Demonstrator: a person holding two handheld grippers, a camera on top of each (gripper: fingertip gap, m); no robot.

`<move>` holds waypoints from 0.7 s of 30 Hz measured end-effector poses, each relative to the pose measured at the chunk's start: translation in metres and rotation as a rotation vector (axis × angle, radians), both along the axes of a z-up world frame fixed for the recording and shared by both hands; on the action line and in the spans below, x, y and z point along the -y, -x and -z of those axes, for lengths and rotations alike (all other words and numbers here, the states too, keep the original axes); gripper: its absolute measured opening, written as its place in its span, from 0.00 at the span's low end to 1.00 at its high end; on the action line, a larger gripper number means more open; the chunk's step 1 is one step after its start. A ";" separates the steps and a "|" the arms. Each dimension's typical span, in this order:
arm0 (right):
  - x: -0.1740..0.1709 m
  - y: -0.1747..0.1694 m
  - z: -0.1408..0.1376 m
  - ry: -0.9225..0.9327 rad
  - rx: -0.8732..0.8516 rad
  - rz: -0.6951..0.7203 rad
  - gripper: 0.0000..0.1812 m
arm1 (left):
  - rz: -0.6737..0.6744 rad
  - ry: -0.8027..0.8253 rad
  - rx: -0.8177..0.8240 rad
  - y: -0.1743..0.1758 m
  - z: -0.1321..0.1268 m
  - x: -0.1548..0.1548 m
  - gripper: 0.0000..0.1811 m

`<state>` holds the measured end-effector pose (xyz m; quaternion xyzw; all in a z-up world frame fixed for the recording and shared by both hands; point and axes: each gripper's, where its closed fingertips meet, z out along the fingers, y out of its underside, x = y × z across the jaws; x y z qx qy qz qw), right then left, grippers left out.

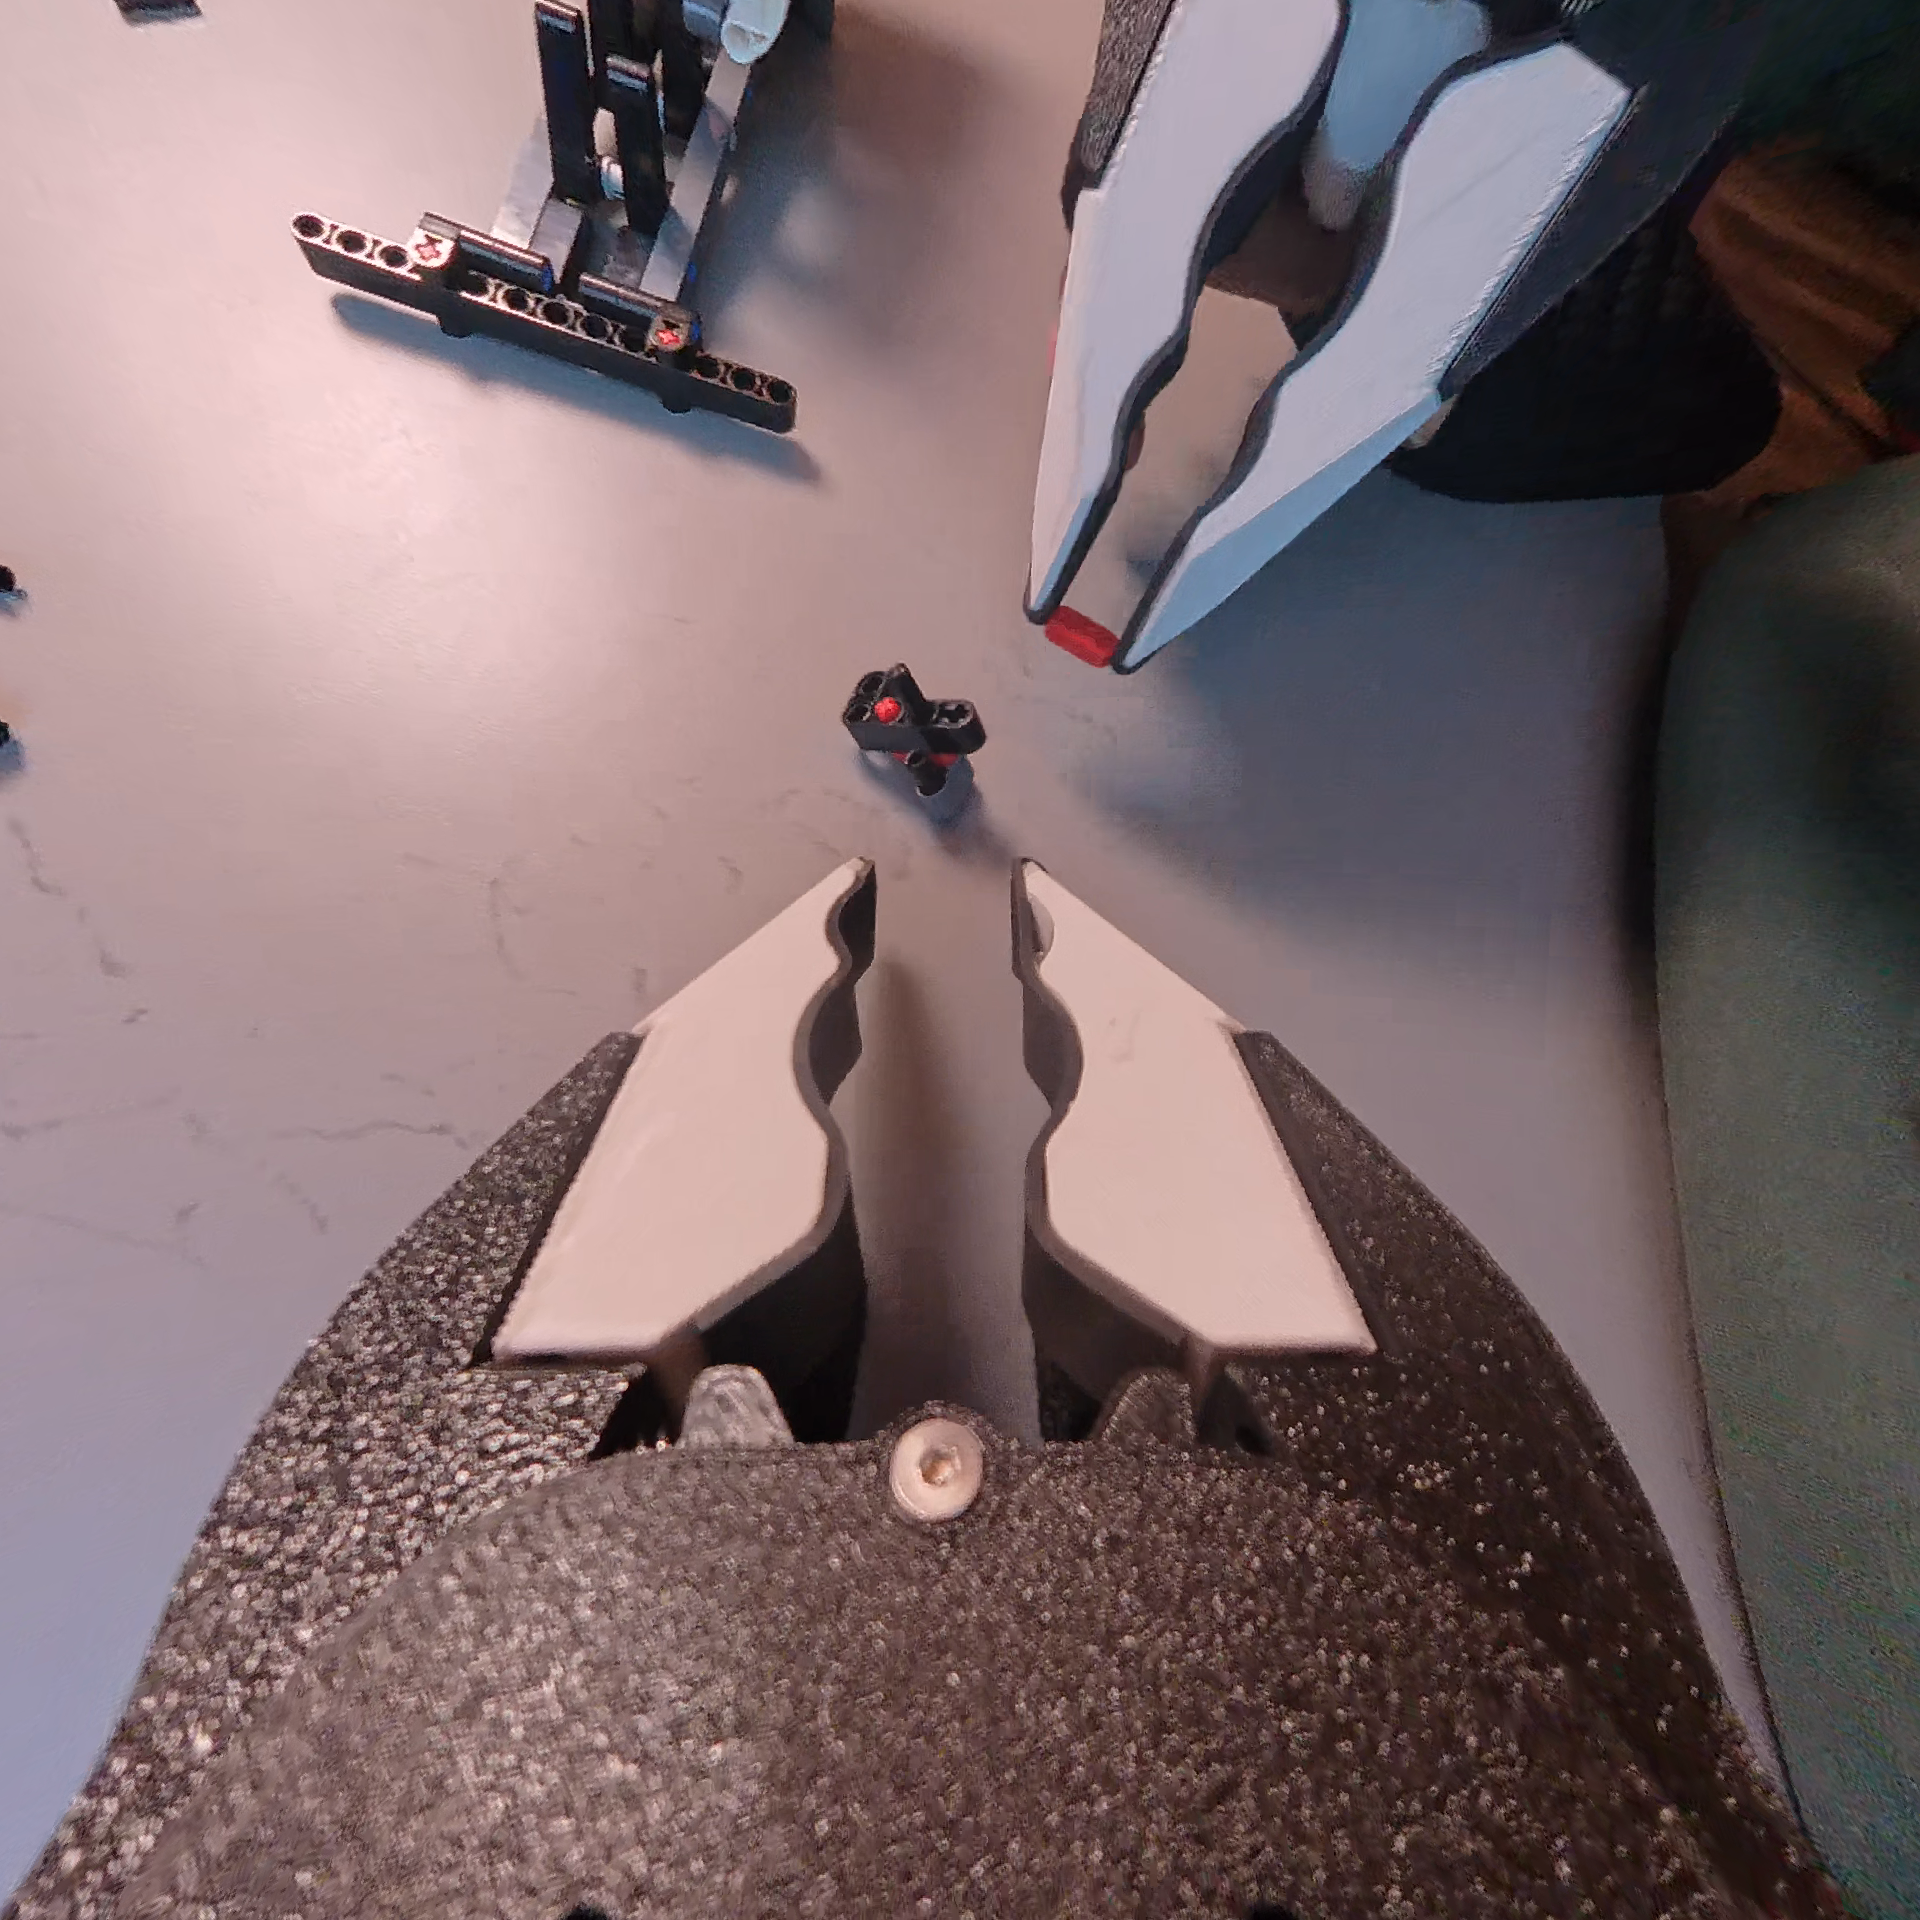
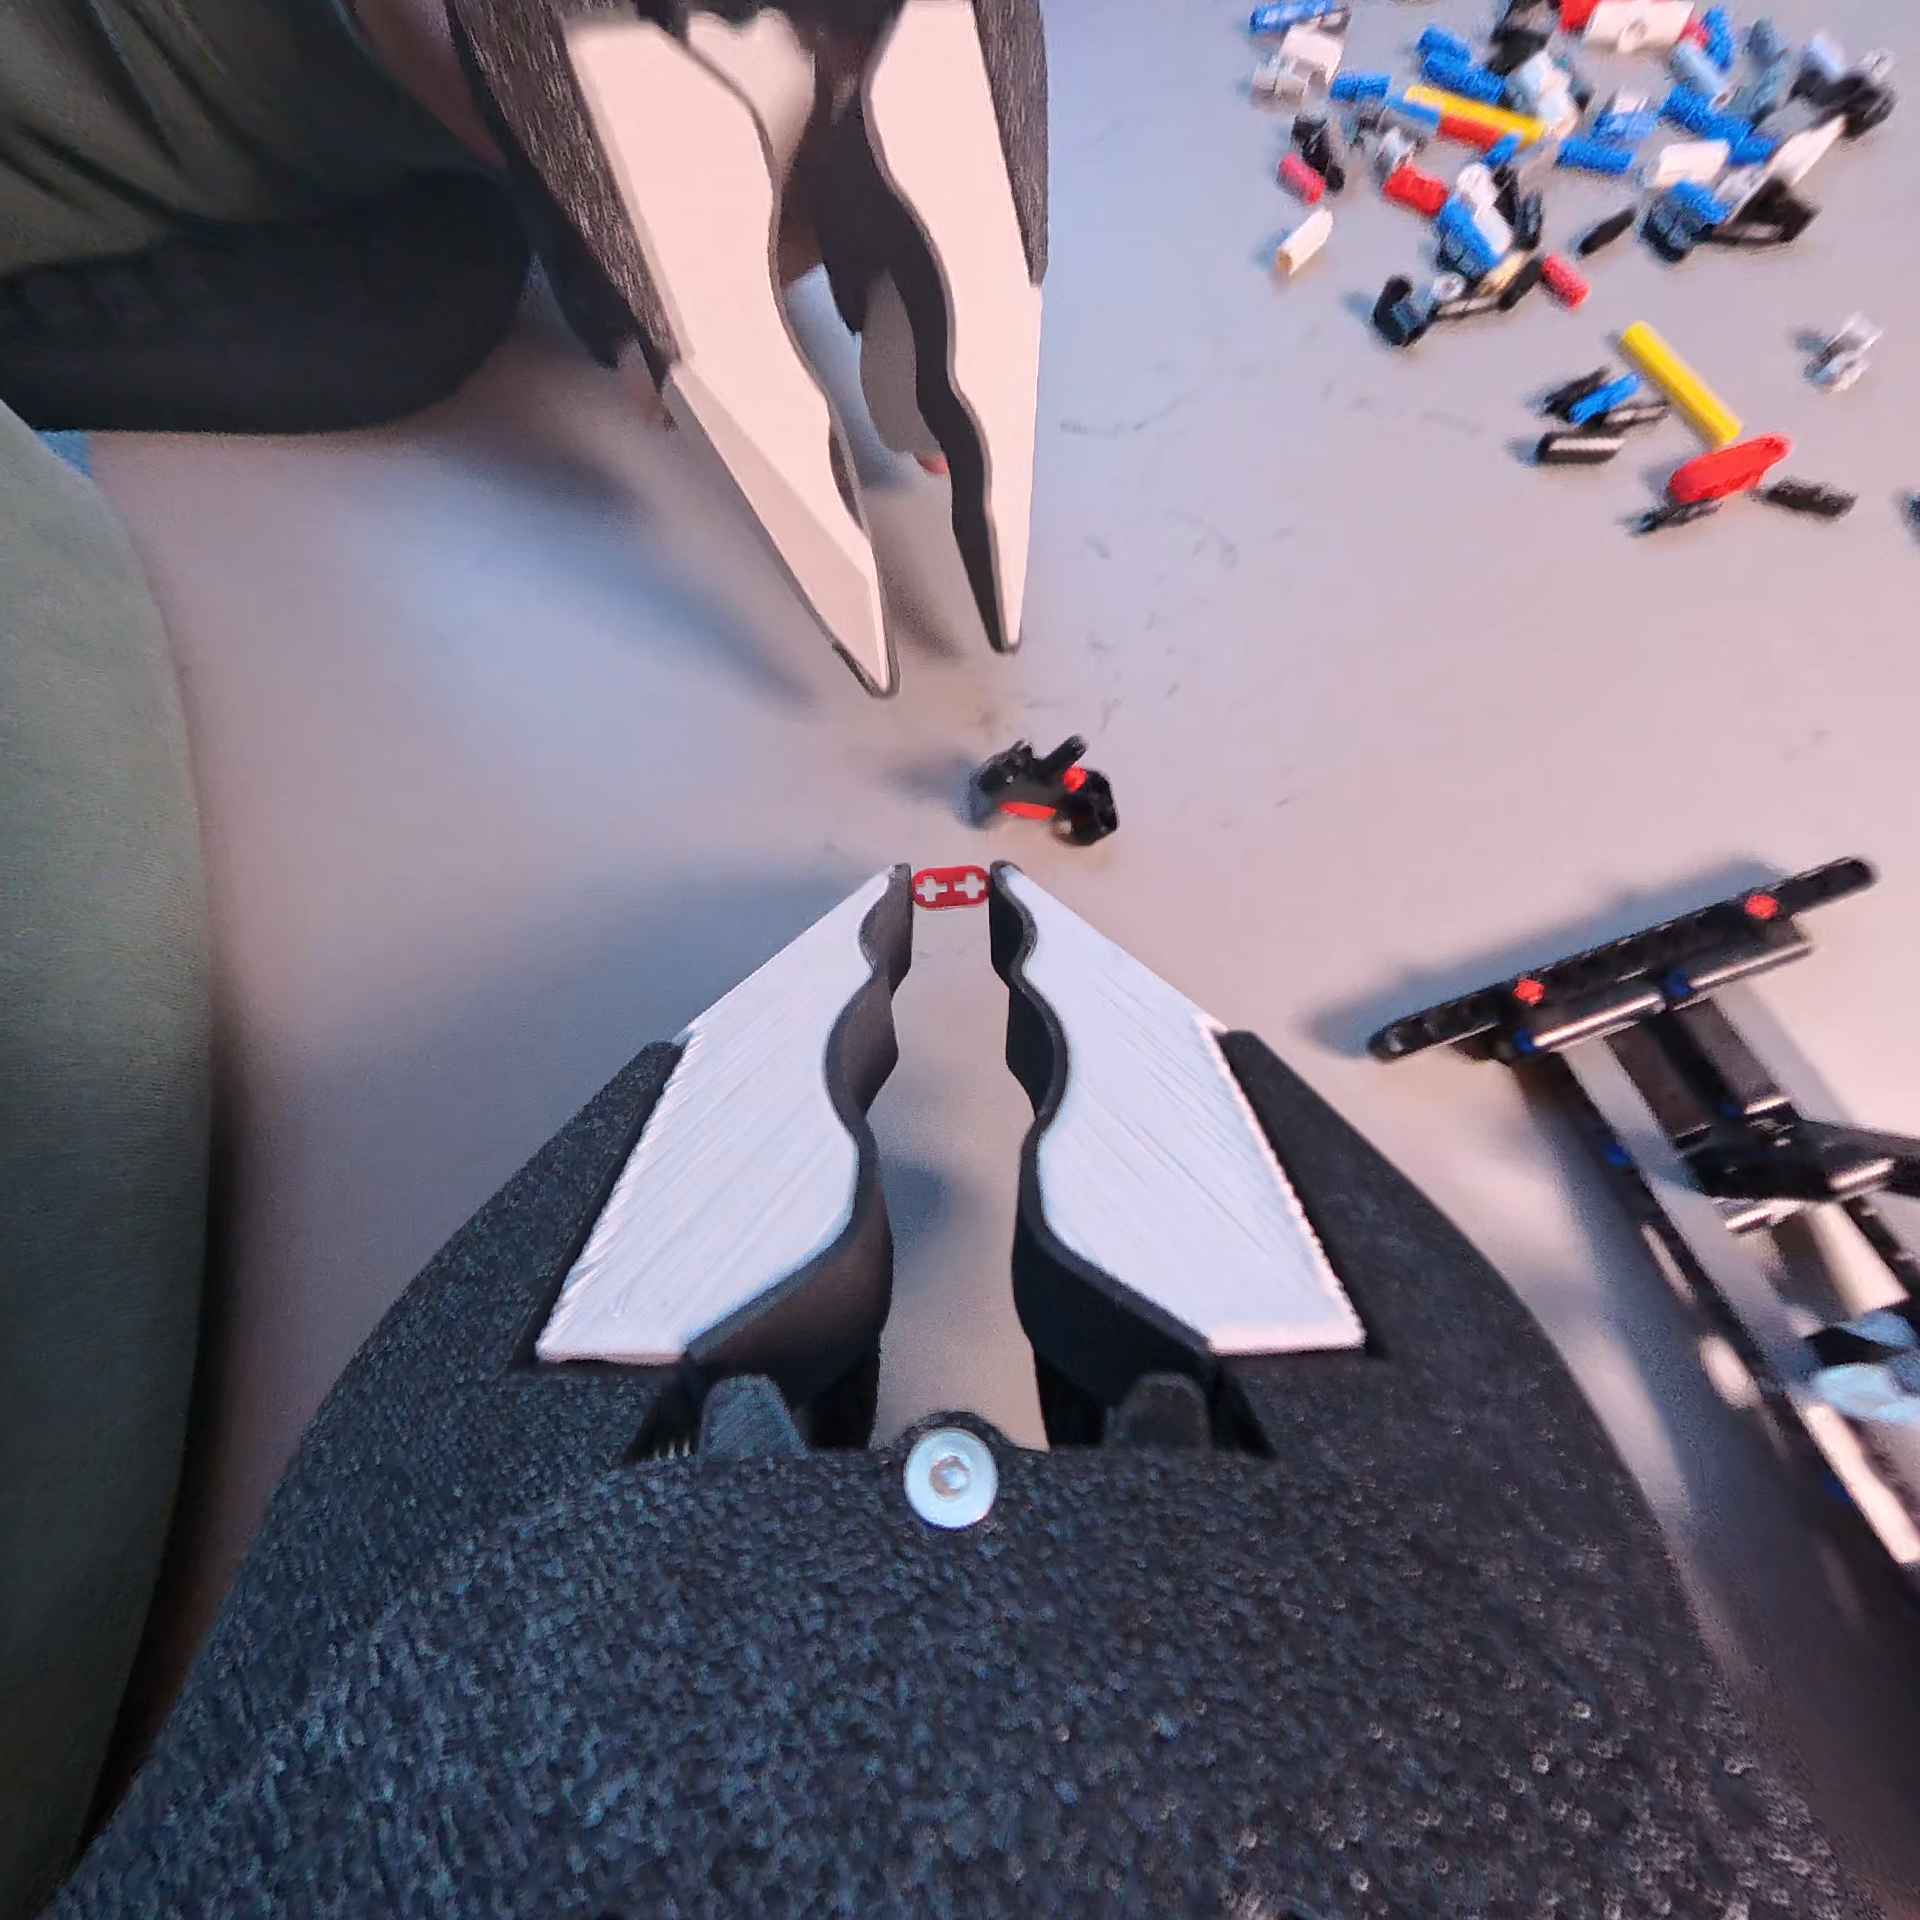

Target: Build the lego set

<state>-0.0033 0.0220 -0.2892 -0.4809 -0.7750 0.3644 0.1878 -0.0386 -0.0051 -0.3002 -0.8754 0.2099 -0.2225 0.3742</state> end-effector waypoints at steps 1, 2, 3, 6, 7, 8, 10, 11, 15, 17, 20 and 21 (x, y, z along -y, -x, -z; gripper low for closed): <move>-0.001 0.002 -0.005 0.008 -0.002 -0.018 0.08 | -0.011 0.002 0.001 0.001 0.001 -0.003 0.15; -0.002 0.005 -0.010 0.021 -0.012 -0.033 0.08 | -0.018 0.003 0.004 0.001 0.001 -0.006 0.15; -0.005 0.009 -0.014 0.022 -0.018 -0.038 0.08 | -0.023 0.007 0.013 0.000 0.001 -0.009 0.16; -0.010 0.014 -0.018 -0.017 -0.013 -0.098 0.08 | -0.021 0.018 0.037 -0.006 0.001 -0.020 0.17; -0.010 0.015 -0.018 -0.017 -0.006 -0.115 0.08 | -0.018 0.023 0.030 -0.006 0.002 -0.022 0.17; -0.010 0.016 -0.019 -0.008 -0.007 -0.124 0.08 | -0.011 0.031 0.025 -0.007 0.004 -0.024 0.17; -0.011 0.019 -0.021 0.016 -0.004 -0.133 0.08 | 0.002 0.054 0.024 -0.010 0.007 -0.026 0.16; -0.012 0.019 -0.021 0.026 -0.002 -0.136 0.08 | 0.005 0.064 0.022 -0.011 0.009 -0.026 0.16; -0.014 0.020 -0.018 0.070 0.019 -0.146 0.08 | 0.018 0.060 -0.013 -0.016 0.012 -0.027 0.07; -0.013 0.019 -0.017 0.084 0.025 -0.160 0.08 | 0.025 0.033 -0.061 -0.017 0.014 -0.028 0.05; -0.009 0.018 -0.017 0.105 0.035 -0.176 0.08 | 0.058 -0.017 -0.142 -0.020 0.015 -0.027 0.04; -0.008 0.018 -0.018 0.114 0.039 -0.175 0.08 | 0.074 -0.032 -0.163 -0.022 0.016 -0.026 0.04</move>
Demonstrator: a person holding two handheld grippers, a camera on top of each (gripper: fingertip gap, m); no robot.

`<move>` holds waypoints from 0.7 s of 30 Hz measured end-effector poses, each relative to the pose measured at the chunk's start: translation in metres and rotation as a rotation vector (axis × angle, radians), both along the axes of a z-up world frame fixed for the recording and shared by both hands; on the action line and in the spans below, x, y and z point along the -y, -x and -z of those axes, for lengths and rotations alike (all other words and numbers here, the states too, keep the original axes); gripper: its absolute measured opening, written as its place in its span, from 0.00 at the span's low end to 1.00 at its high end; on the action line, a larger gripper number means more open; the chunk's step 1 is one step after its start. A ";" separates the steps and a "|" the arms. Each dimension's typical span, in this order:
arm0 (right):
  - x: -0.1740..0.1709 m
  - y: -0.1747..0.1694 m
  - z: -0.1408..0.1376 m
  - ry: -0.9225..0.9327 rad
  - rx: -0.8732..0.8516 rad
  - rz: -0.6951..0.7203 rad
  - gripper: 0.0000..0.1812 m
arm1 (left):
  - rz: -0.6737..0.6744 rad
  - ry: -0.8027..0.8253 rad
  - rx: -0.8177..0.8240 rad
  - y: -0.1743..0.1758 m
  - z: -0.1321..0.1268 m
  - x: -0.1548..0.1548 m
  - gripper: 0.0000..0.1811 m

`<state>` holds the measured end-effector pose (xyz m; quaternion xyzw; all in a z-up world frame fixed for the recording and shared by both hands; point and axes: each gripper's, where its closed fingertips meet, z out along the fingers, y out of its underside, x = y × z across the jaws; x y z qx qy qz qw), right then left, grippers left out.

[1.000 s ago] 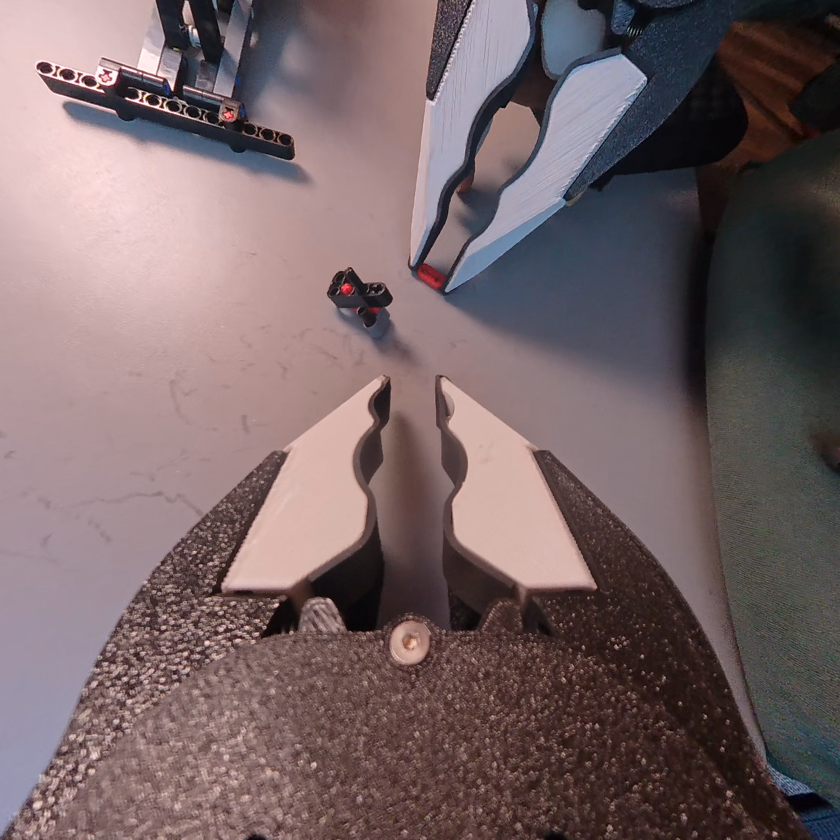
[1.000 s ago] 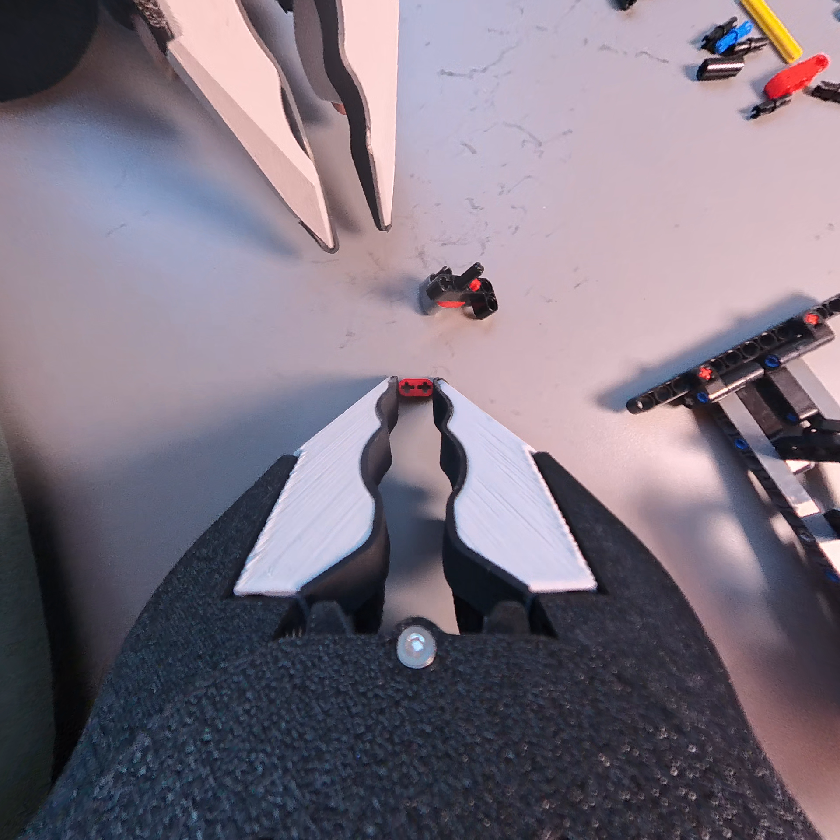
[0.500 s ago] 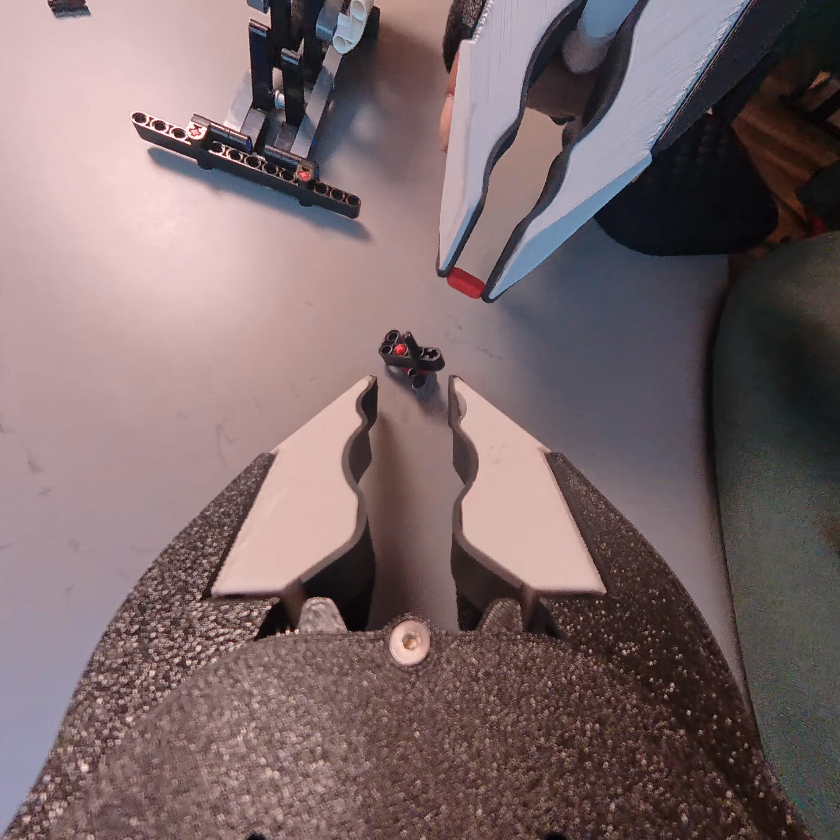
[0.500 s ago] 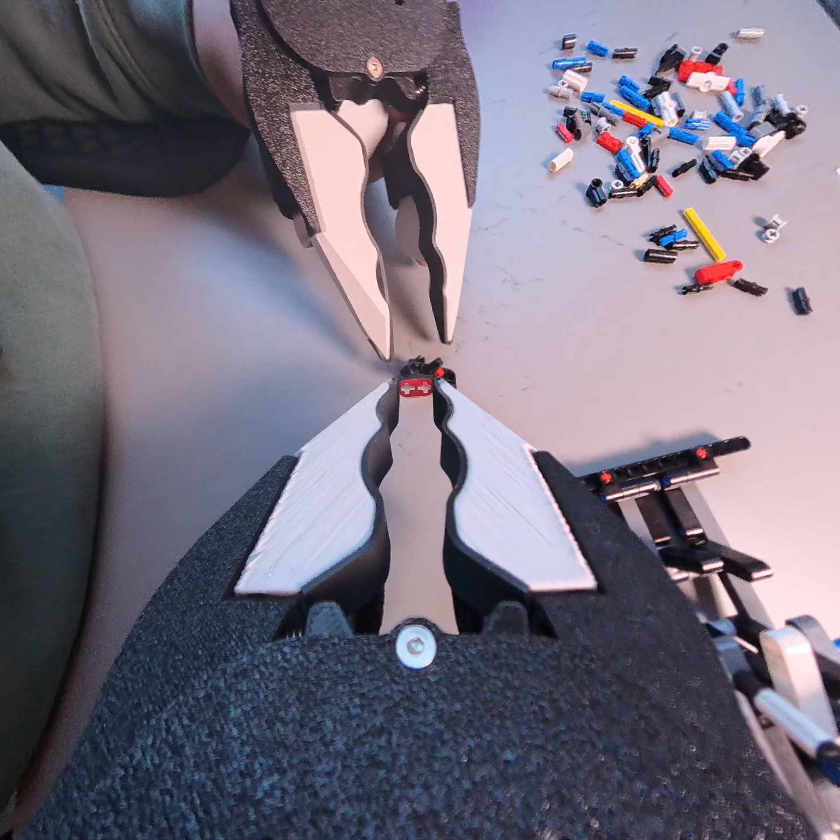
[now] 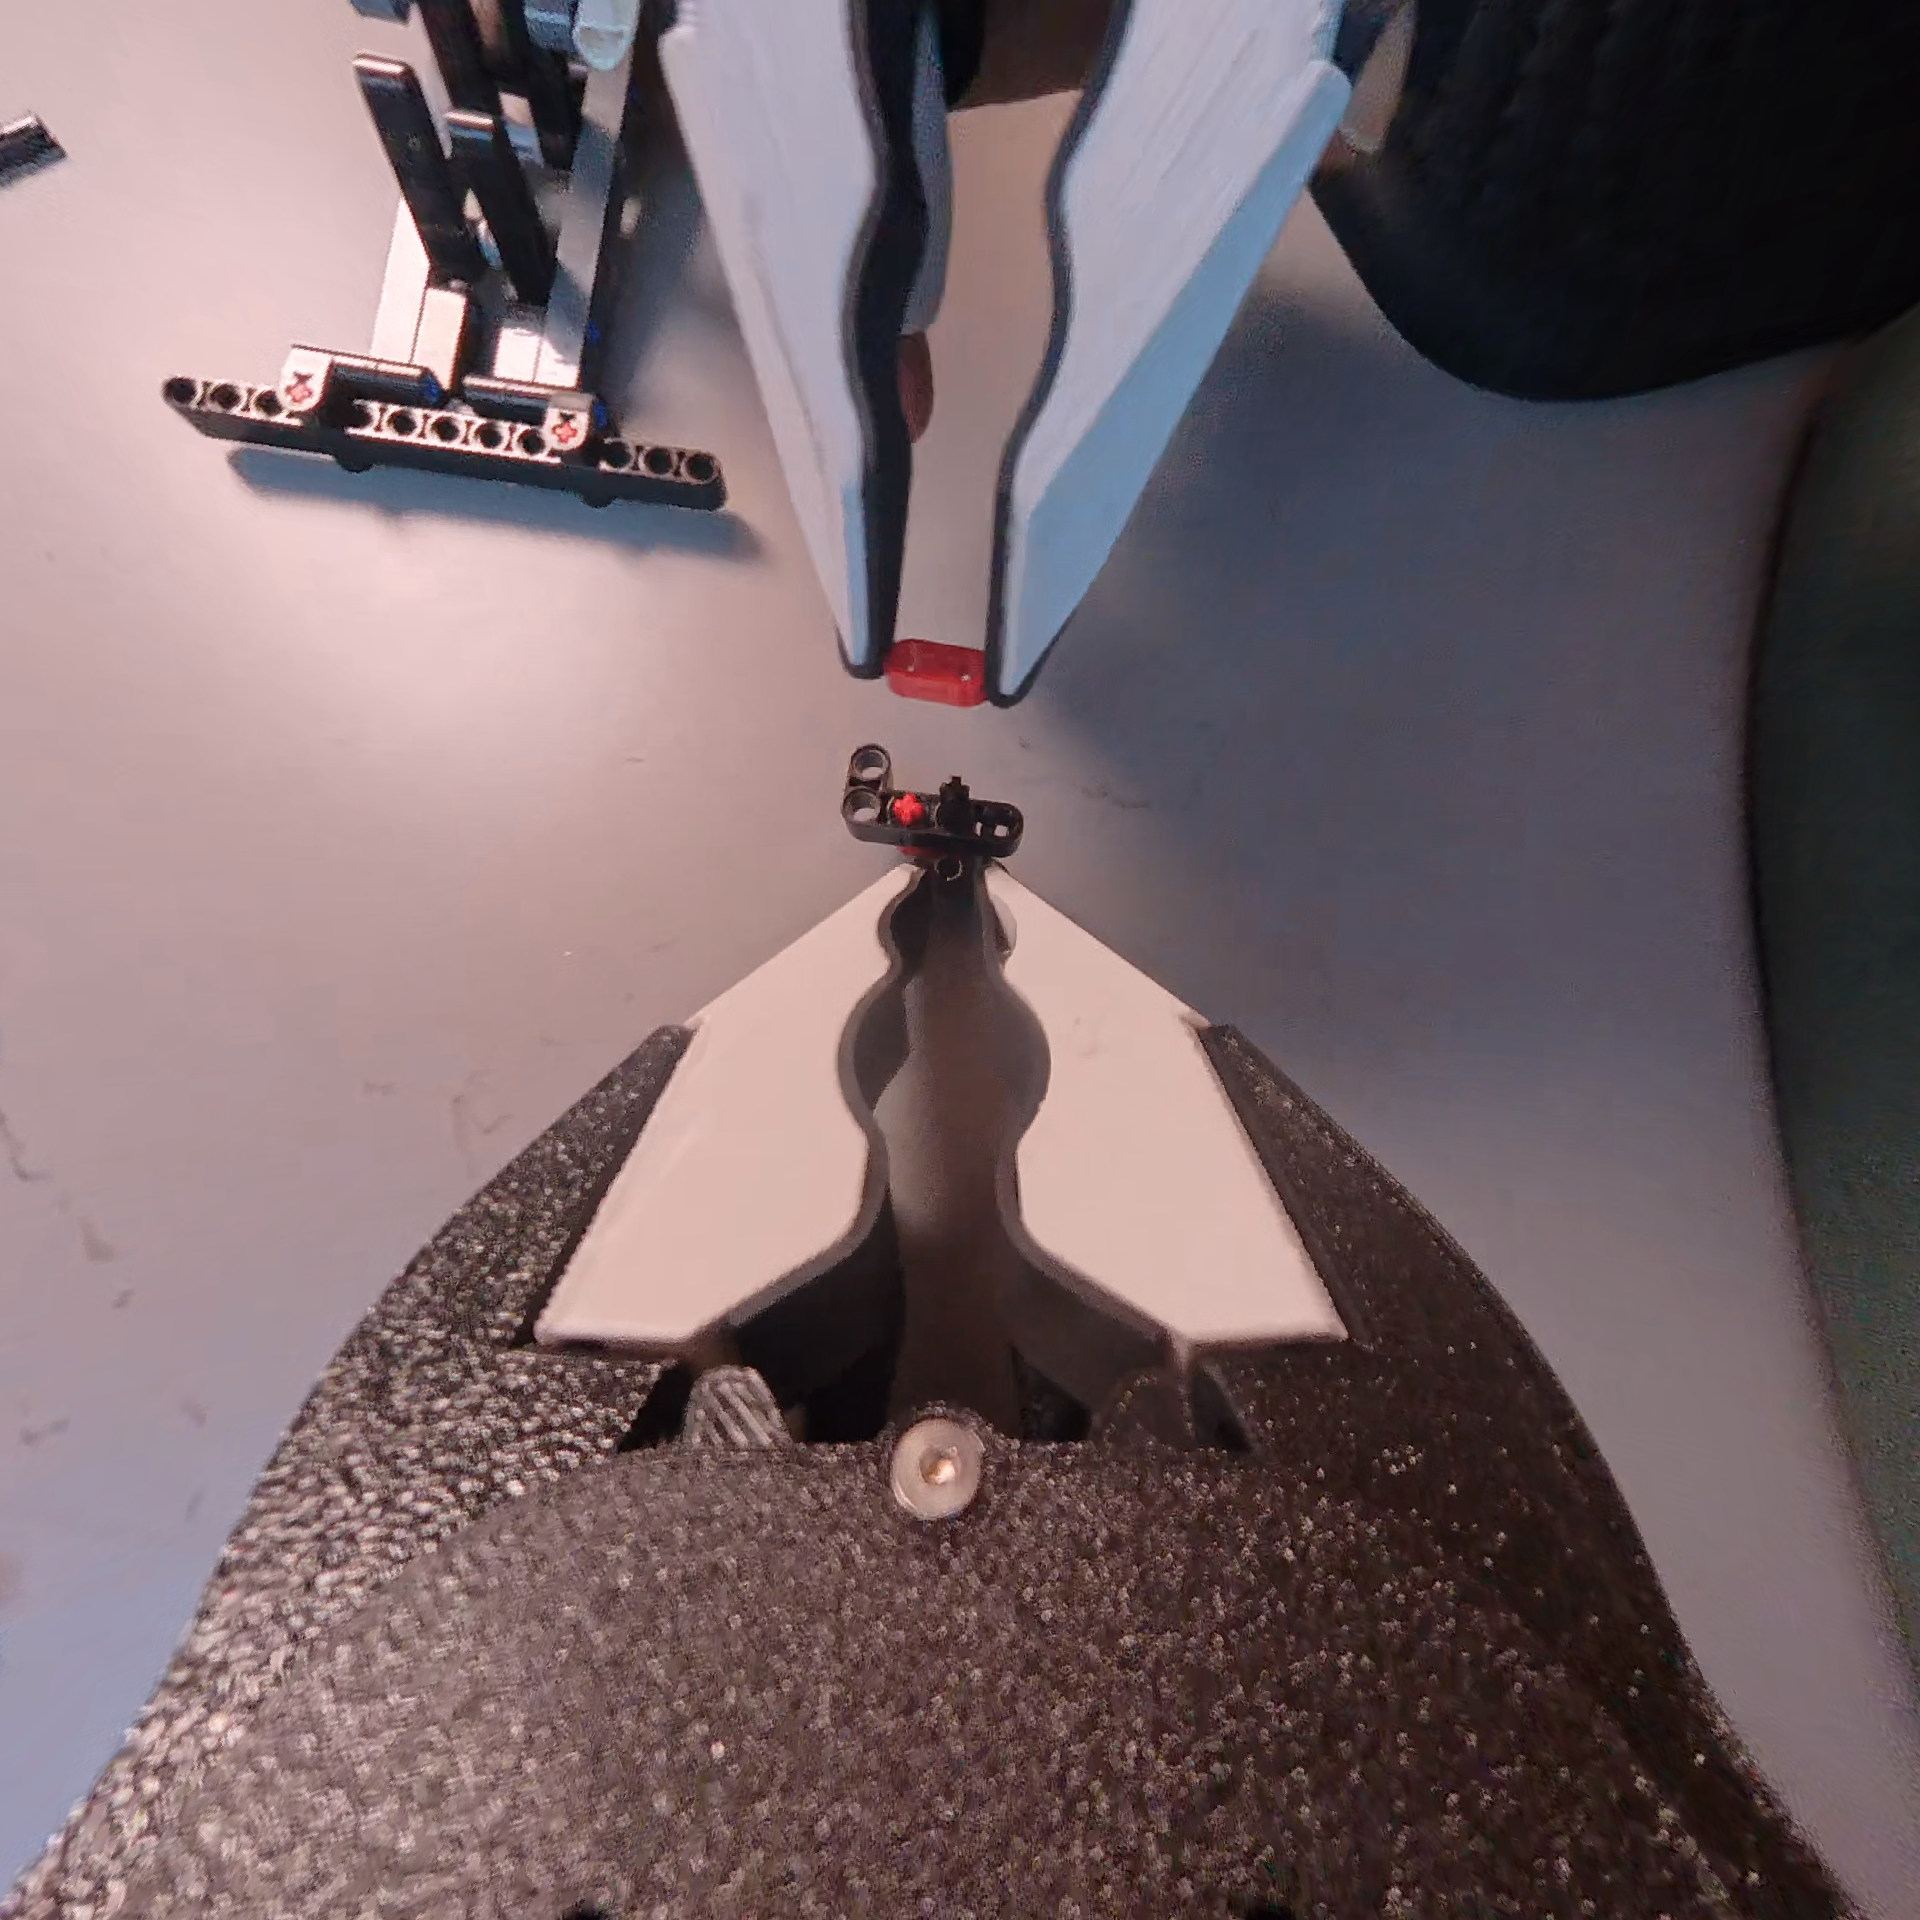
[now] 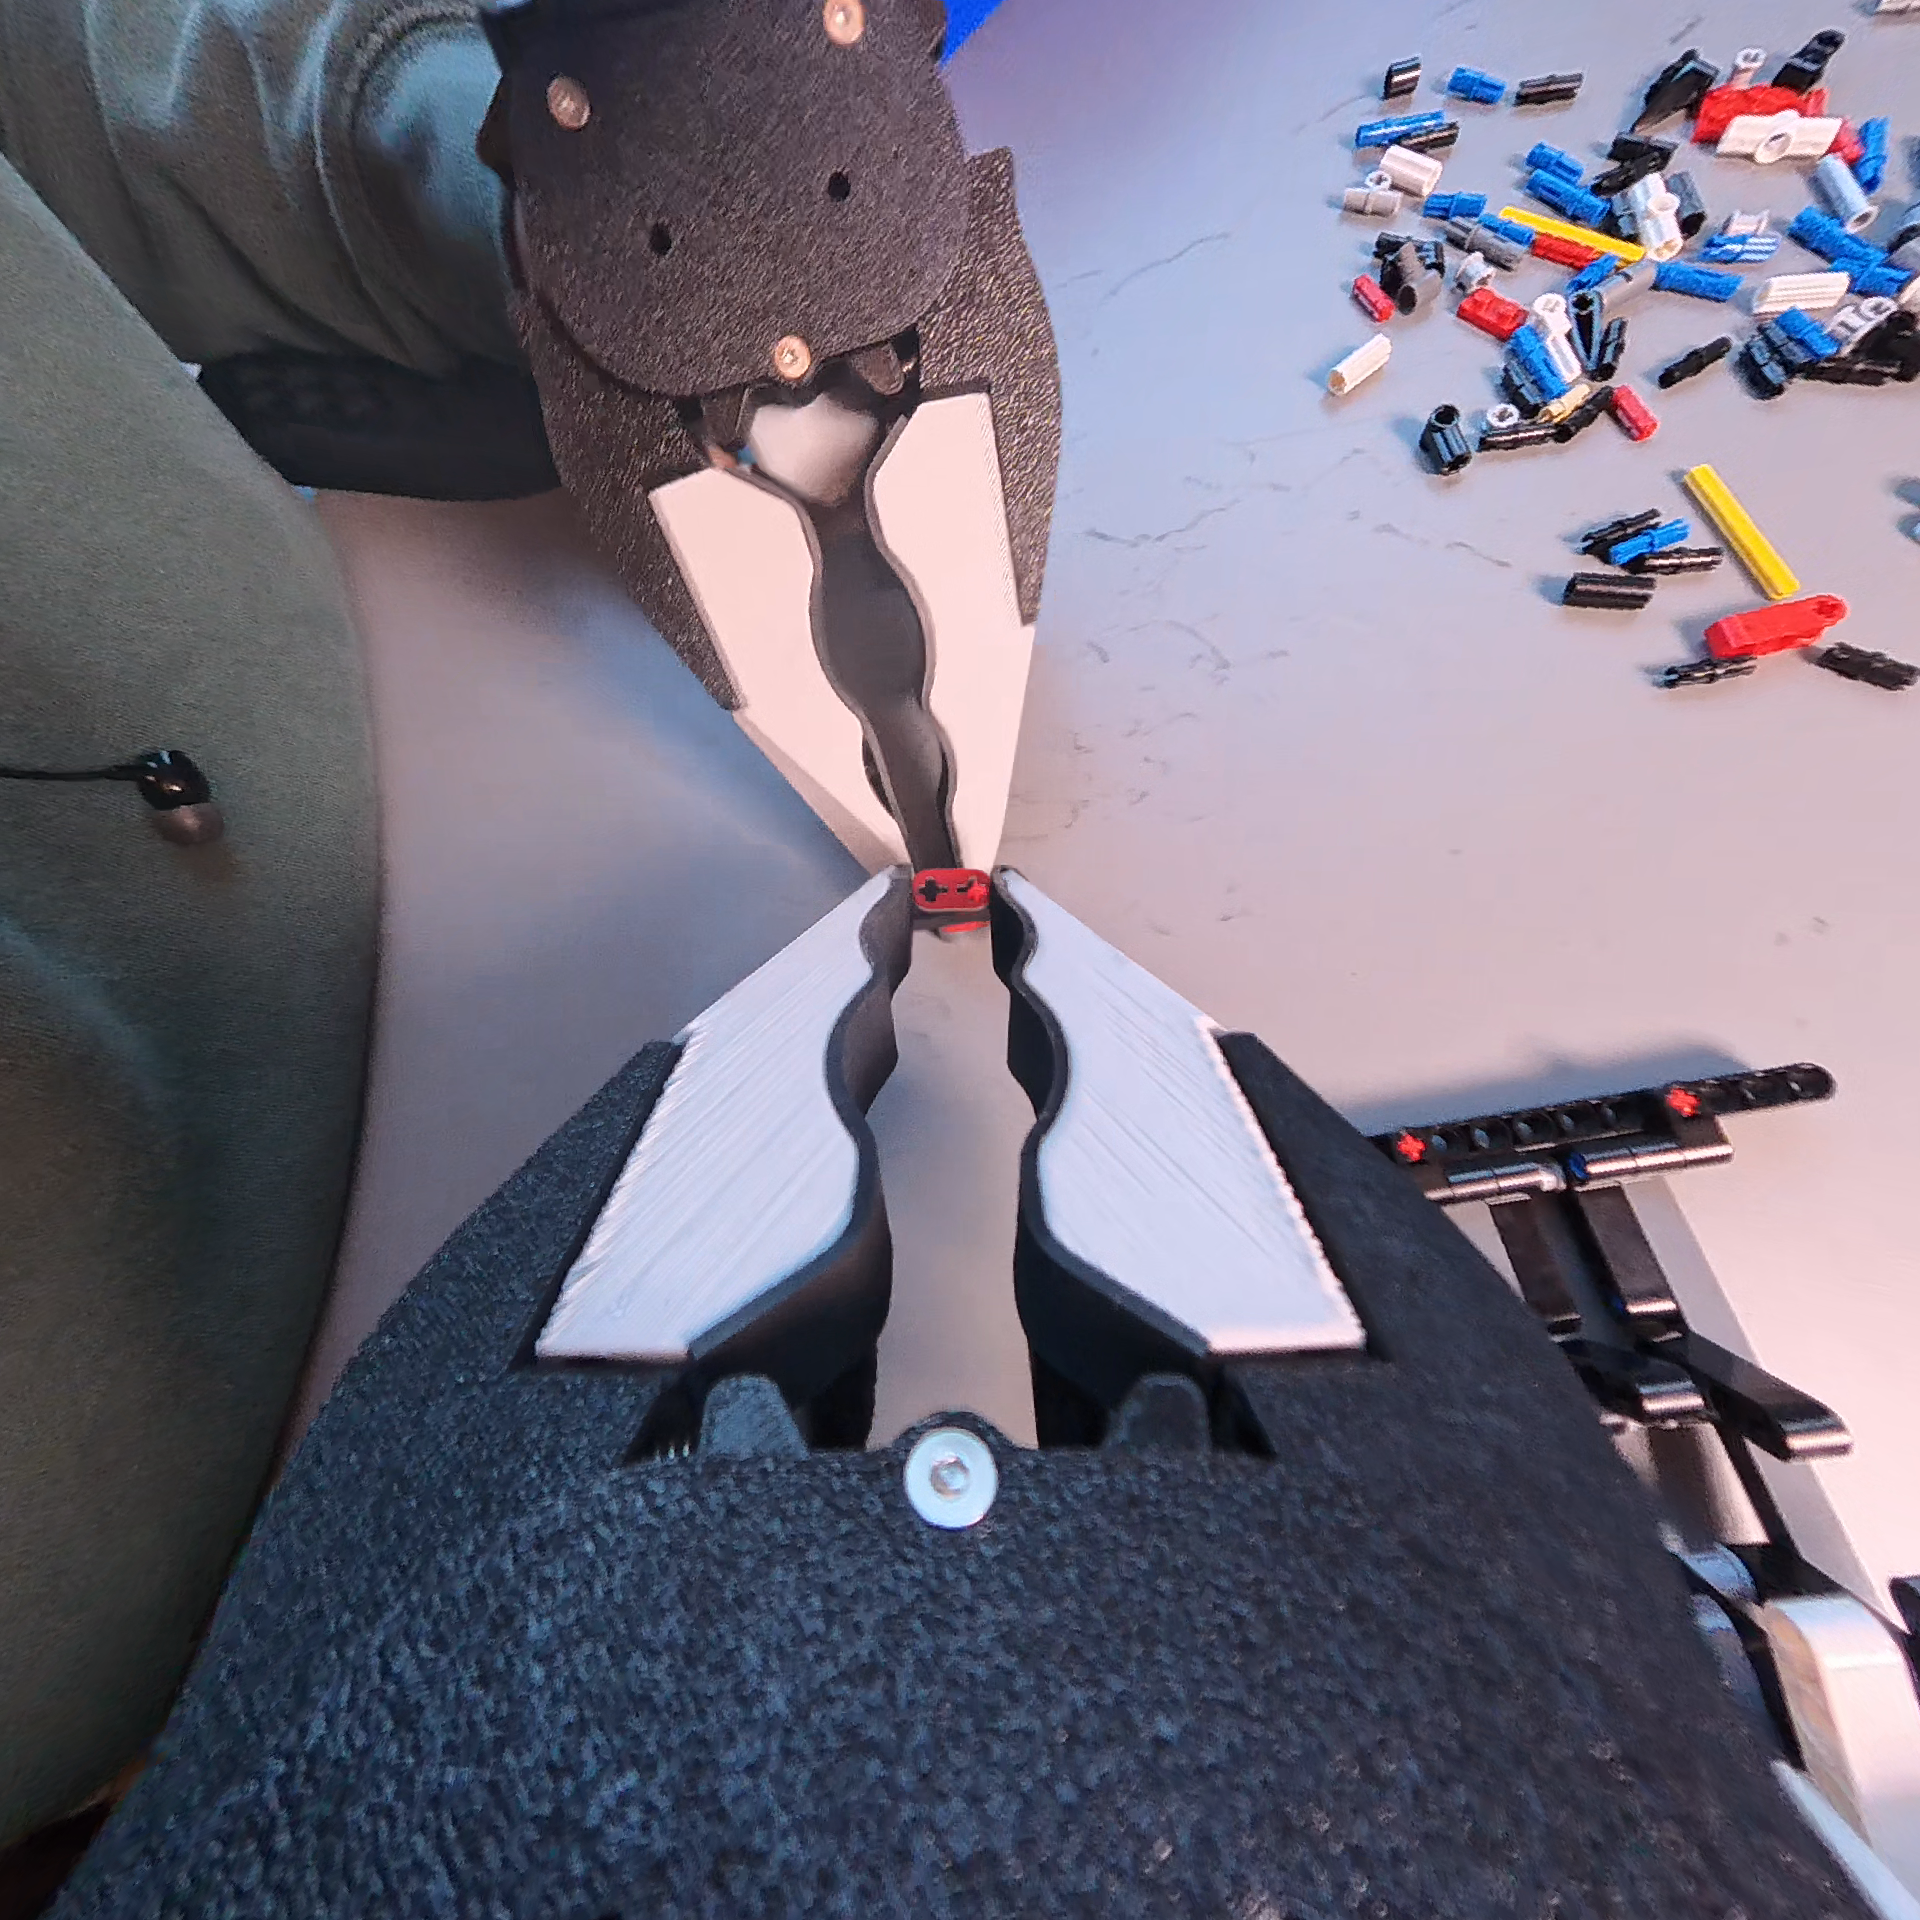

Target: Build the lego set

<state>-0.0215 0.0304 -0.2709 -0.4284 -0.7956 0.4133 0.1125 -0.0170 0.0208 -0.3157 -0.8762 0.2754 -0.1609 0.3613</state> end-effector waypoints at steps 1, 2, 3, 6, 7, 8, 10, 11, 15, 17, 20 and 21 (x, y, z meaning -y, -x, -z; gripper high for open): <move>0.002 0.000 -0.001 0.006 0.004 -0.004 0.08 | 0.016 -0.014 -0.020 -0.002 0.000 0.001 0.04; 0.004 -0.001 -0.001 0.000 0.006 -0.012 0.08 | 0.030 -0.026 -0.038 -0.003 0.001 0.002 0.04; 0.006 -0.002 0.000 -0.016 0.007 -0.027 0.08 | 0.036 -0.036 -0.051 -0.004 0.001 0.003 0.04; 0.011 -0.005 0.004 -0.048 0.011 -0.067 0.08 | 0.043 -0.034 -0.048 -0.005 0.001 0.004 0.04; 0.012 -0.004 0.004 -0.055 0.009 -0.070 0.08 | 0.046 -0.034 -0.048 -0.005 0.001 0.004 0.04; 0.012 -0.003 0.005 -0.063 0.006 -0.072 0.08 | 0.048 -0.035 -0.050 -0.005 0.001 0.004 0.04; 0.013 -0.003 0.006 -0.076 0.009 -0.084 0.08 | 0.049 -0.033 -0.047 -0.005 0.001 0.004 0.04; 0.014 -0.003 0.007 -0.088 0.010 -0.092 0.08 | 0.050 -0.031 -0.044 -0.005 0.001 0.004 0.04; 0.014 -0.004 0.013 -0.128 0.020 -0.114 0.08 | 0.056 -0.029 -0.042 -0.005 0.001 0.004 0.04; 0.015 -0.002 0.013 -0.120 0.012 -0.114 0.08 | 0.059 -0.028 -0.041 -0.005 0.001 0.004 0.04; 0.013 -0.001 0.013 -0.137 -0.003 -0.118 0.08 | 0.060 -0.024 -0.036 -0.005 0.001 0.004 0.04; 0.012 -0.001 0.013 -0.142 -0.004 -0.120 0.08 | 0.061 -0.024 -0.035 -0.005 0.001 0.004 0.04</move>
